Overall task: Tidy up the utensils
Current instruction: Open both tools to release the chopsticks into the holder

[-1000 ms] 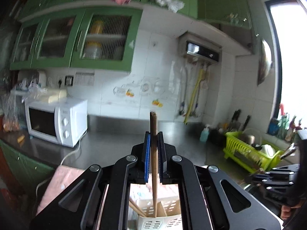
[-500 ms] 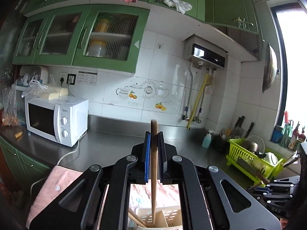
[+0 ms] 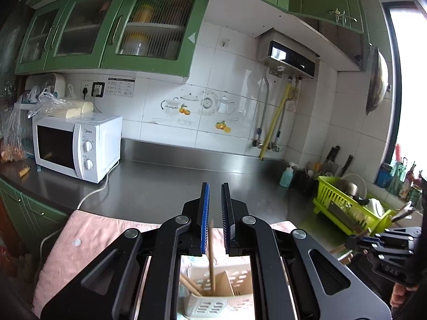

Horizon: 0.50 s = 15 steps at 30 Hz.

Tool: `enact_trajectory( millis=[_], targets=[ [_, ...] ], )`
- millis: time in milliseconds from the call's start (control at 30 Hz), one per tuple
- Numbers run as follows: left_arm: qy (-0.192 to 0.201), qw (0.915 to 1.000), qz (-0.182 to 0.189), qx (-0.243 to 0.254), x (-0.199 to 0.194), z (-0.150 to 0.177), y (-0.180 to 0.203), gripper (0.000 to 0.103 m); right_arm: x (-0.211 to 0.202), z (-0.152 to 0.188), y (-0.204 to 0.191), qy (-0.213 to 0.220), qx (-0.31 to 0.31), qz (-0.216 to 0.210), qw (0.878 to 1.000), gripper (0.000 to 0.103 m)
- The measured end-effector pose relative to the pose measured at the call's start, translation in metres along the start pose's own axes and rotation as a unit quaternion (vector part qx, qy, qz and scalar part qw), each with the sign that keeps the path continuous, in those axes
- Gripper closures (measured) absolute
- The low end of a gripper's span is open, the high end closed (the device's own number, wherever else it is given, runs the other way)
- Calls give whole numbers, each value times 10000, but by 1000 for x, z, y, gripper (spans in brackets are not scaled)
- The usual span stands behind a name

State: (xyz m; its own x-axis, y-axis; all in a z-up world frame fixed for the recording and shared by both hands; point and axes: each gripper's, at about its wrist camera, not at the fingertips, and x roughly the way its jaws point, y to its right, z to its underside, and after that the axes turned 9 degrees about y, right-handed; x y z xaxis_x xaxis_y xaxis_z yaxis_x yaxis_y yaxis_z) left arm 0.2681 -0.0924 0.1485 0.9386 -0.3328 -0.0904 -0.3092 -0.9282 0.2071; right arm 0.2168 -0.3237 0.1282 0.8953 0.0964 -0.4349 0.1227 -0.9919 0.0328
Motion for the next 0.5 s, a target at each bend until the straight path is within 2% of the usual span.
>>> enact_trajectory(
  millis=[100, 367, 500],
  targets=[
    [-13, 10000, 9, 5, -14, 2, 0, 83, 0, -1, -2, -32, -15, 13, 10000, 96],
    [-65, 9997, 108, 229, -48, 10, 3, 78, -10, -11, -7, -46, -72, 20, 10000, 96],
    [-228, 9993, 114, 266, -54, 15, 5, 75, -2, -13, -7, -344, -21, -206, 9992, 96]
  ],
)
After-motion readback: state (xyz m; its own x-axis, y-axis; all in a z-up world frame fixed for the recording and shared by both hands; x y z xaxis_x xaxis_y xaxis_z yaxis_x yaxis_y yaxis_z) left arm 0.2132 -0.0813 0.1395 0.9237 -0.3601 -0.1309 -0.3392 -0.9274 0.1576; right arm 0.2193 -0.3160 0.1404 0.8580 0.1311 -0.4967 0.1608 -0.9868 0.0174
